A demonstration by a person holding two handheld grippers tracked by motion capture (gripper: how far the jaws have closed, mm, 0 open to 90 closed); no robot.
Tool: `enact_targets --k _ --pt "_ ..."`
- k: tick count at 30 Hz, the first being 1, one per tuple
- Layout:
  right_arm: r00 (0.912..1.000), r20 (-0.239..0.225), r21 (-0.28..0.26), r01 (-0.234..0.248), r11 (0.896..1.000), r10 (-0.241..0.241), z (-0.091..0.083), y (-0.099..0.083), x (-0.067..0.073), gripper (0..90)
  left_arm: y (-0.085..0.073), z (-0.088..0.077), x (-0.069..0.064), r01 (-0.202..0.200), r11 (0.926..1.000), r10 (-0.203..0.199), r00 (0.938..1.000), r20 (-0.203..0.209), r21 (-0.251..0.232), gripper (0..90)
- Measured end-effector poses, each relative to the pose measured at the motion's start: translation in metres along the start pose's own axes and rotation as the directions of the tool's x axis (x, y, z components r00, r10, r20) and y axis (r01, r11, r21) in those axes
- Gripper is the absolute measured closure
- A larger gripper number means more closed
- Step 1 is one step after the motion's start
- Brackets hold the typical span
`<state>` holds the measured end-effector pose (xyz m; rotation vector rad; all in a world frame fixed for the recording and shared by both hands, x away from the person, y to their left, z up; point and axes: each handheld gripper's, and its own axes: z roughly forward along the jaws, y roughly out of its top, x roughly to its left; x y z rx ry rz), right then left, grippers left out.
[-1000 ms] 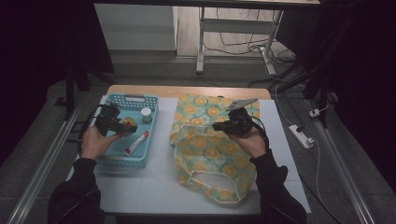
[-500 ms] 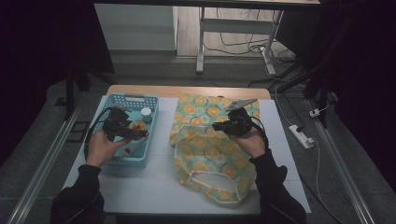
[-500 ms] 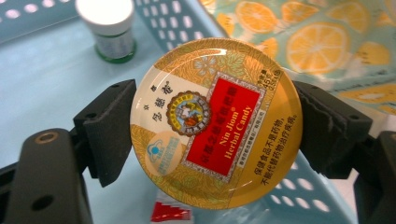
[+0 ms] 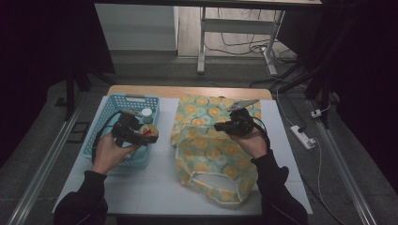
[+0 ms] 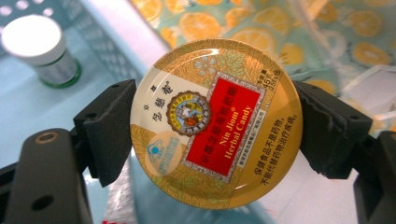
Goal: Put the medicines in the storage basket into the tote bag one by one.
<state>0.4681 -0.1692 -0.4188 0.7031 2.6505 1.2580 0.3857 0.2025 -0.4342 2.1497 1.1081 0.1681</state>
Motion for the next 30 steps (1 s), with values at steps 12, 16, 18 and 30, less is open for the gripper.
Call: enact_targets --k 12,16,18,30 --pt "1.0000 0.002 -0.010 0.000 1.000 0.000 -0.001 0.000 -0.001 90.0 0.012 0.008 -0.029 -0.056 0.9983 0.057 0.9955 0.076 -0.016 20.4" --pt "1.0000 0.003 -0.010 -0.003 1.000 0.003 -0.001 -0.001 -0.002 90.0 0.018 0.011 -0.040 -0.084 0.9963 0.085 0.9918 0.095 -0.016 20.4" --pt "1.0000 0.003 -0.011 -0.004 1.000 0.004 -0.001 -0.001 -0.002 90.0 0.021 0.014 -0.045 -0.098 0.9951 0.099 0.9897 0.103 -0.016 20.4" --pt "1.0000 0.004 -0.019 -0.005 1.000 0.005 -0.001 0.000 -0.002 90.0 0.043 0.040 -0.075 -0.165 0.9862 0.164 0.9737 0.158 -0.002 20.4"
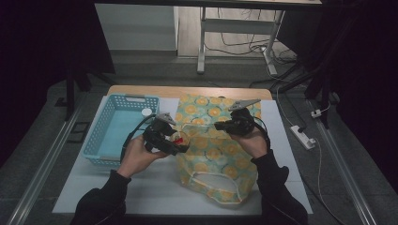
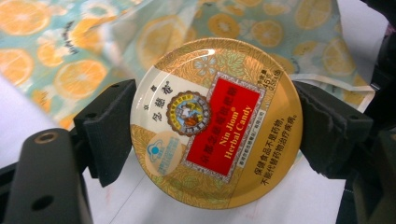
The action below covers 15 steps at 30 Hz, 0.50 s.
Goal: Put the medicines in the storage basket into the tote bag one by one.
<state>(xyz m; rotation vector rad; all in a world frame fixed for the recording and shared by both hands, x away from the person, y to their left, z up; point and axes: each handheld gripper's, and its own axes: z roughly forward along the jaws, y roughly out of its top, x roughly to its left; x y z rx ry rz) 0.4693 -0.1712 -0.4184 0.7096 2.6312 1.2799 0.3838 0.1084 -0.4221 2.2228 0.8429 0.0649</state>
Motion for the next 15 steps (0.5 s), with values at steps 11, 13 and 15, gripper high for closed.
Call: enact_targets --k 11,13,15 --pt "1.0000 0.001 -0.007 0.004 1.000 -0.004 0.000 0.001 0.001 90.0 0.019 0.036 -0.014 -0.045 0.9985 0.045 0.9988 0.021 0.031 20.5" --pt "1.0000 -0.002 -0.008 0.004 1.000 -0.004 0.000 0.001 0.001 90.0 0.022 0.043 -0.016 -0.052 0.9981 0.051 0.9982 0.030 0.033 20.4" --pt "1.0000 -0.002 -0.008 0.006 1.000 -0.006 0.000 0.001 0.002 90.0 0.025 0.050 -0.018 -0.057 0.9977 0.056 0.9980 0.030 0.035 20.4"
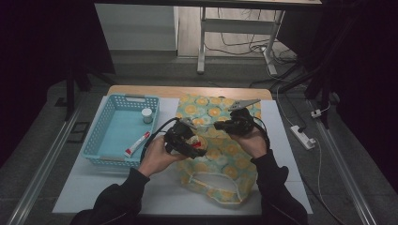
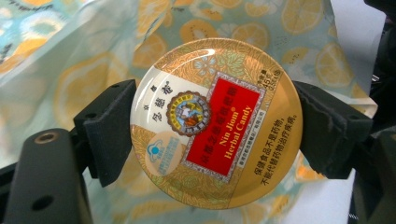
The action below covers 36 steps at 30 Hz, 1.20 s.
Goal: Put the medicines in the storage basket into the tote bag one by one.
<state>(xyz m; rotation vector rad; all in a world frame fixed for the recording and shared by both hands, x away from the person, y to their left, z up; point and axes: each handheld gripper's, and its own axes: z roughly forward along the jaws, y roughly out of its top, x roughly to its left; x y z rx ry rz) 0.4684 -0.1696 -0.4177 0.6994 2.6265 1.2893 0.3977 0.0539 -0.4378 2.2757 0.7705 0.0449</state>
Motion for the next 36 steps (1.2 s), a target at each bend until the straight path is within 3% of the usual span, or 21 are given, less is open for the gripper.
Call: enact_targets --k 11,17,21,26,29,36 --pt "0.9999 0.000 -0.008 -0.011 1.000 0.011 -0.002 0.001 -0.002 90.0 0.014 0.042 0.000 -0.004 0.9993 0.003 0.9995 0.030 0.036 20.4" --pt "0.9998 0.004 -0.006 -0.022 1.000 0.022 0.000 -0.001 -0.004 90.0 0.018 0.058 0.002 -0.013 0.9994 0.012 0.9993 0.034 0.031 20.4" --pt "0.9998 0.008 -0.007 -0.019 1.000 0.019 0.000 -0.001 -0.005 90.0 0.022 0.069 0.001 -0.045 0.9979 0.044 0.9990 0.009 0.048 20.4" --pt "0.9998 0.010 -0.010 -0.018 1.000 0.018 0.000 -0.001 -0.005 90.0 0.022 0.082 0.007 -0.030 0.9973 0.033 0.9988 -0.038 0.067 20.4" --pt "0.9998 0.010 -0.004 -0.019 1.000 0.019 0.001 -0.001 -0.005 90.0 0.021 0.088 0.012 -0.012 0.9977 0.015 0.9991 -0.041 0.067 20.4" --pt "0.9996 0.018 0.003 -0.023 1.000 0.023 0.003 -0.002 -0.007 90.0 0.020 0.099 0.019 -0.016 0.9963 0.022 0.9968 -0.076 0.084 20.4"
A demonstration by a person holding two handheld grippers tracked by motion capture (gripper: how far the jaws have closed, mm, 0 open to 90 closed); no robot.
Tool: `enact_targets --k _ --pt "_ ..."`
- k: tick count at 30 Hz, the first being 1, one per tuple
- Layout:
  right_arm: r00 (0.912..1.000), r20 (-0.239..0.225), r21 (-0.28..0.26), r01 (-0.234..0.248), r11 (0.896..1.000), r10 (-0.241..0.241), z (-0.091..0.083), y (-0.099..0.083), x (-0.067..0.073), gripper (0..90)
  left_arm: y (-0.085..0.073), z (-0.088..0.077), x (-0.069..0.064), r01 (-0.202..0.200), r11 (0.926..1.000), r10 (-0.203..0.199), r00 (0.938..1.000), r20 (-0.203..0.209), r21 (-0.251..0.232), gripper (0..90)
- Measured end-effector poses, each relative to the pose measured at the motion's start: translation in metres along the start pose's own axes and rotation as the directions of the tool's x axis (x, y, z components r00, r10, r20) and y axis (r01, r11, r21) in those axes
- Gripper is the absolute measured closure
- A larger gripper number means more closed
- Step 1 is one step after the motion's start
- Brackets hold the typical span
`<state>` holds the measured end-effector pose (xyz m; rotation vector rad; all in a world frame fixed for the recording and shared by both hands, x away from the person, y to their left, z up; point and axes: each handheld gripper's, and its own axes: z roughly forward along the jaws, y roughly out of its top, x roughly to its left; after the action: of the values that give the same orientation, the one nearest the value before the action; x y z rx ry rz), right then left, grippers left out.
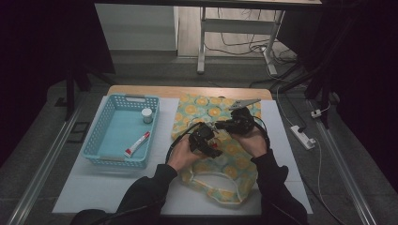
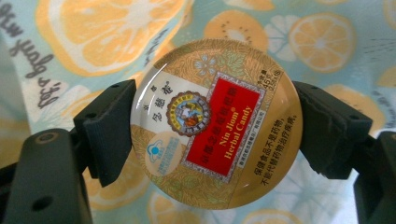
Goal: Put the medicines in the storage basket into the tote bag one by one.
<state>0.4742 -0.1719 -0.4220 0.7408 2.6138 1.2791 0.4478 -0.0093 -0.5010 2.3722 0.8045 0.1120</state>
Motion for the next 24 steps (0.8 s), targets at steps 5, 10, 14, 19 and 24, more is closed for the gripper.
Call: enact_targets --k 5,10,14,19,24 --pt "0.9999 0.010 -0.001 0.001 1.000 -0.001 0.000 0.000 0.000 90.0 0.001 0.007 0.002 -0.007 0.9997 0.007 0.9996 -0.026 0.021 20.4" --pt "0.9999 0.014 0.006 -0.001 1.000 0.001 0.002 -0.001 -0.001 90.0 0.002 0.012 0.003 -0.009 0.9998 0.010 0.9985 -0.054 0.020 20.2" --pt "0.9999 0.010 0.004 -0.004 1.000 0.003 0.001 -0.001 -0.002 90.0 0.002 0.012 0.002 -0.002 1.0000 0.003 0.9978 -0.066 0.003 19.1" --pt "0.9999 0.008 -0.002 -0.009 1.000 0.009 0.000 -0.001 -0.003 90.0 0.002 0.007 0.001 0.001 1.0000 -0.002 0.9984 -0.057 -0.008 16.3" --pt "1.0000 0.005 -0.003 -0.006 1.000 0.006 -0.001 -0.001 -0.004 90.0 0.001 -0.002 -0.001 0.023 0.9989 -0.024 0.9995 -0.022 -0.042 13.6"
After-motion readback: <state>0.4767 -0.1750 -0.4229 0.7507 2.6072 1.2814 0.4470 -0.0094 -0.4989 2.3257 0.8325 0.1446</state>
